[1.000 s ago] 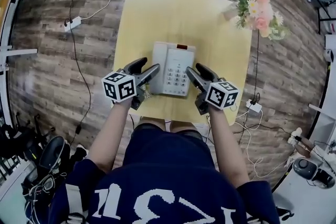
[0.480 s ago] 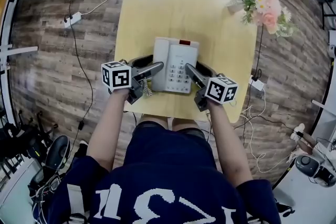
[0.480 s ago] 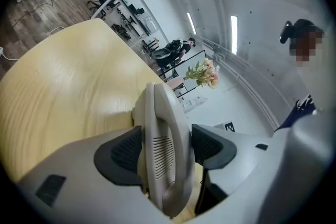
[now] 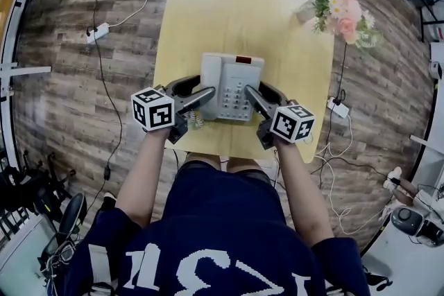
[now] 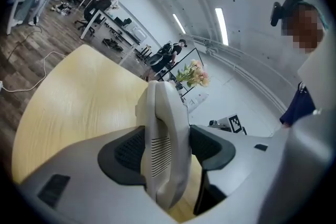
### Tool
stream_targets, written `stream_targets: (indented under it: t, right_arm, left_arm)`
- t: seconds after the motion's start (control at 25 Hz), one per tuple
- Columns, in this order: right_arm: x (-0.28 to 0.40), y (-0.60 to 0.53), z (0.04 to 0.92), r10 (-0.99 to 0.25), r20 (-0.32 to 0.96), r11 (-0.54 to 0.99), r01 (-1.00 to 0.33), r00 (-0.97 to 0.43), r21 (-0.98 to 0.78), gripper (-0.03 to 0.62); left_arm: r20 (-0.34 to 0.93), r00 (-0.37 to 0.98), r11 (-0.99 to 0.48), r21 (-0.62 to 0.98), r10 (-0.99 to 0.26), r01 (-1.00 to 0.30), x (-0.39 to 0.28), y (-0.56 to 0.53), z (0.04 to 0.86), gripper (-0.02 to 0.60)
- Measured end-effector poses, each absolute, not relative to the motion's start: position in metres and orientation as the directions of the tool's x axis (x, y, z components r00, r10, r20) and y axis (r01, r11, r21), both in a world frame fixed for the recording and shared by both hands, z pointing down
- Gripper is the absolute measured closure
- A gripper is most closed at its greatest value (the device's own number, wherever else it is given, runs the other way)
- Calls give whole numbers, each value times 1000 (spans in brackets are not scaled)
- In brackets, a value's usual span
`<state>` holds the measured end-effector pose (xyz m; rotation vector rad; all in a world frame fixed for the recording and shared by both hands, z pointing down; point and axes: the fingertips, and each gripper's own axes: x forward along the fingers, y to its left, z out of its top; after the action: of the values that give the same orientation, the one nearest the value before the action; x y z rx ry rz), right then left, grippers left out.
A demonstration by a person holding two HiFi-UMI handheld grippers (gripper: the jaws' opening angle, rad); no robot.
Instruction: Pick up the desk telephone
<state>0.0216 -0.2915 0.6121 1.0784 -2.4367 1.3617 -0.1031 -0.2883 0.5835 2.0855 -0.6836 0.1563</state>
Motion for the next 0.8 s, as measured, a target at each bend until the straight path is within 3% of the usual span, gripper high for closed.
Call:
stream_targets:
  t: [0.8]
  right_arm:
    - [24, -330, 414, -648, 112, 612, -602, -754, -513, 402]
  left_arm:
    - [95, 800, -703, 425, -592, -571, -103, -310, 383, 304]
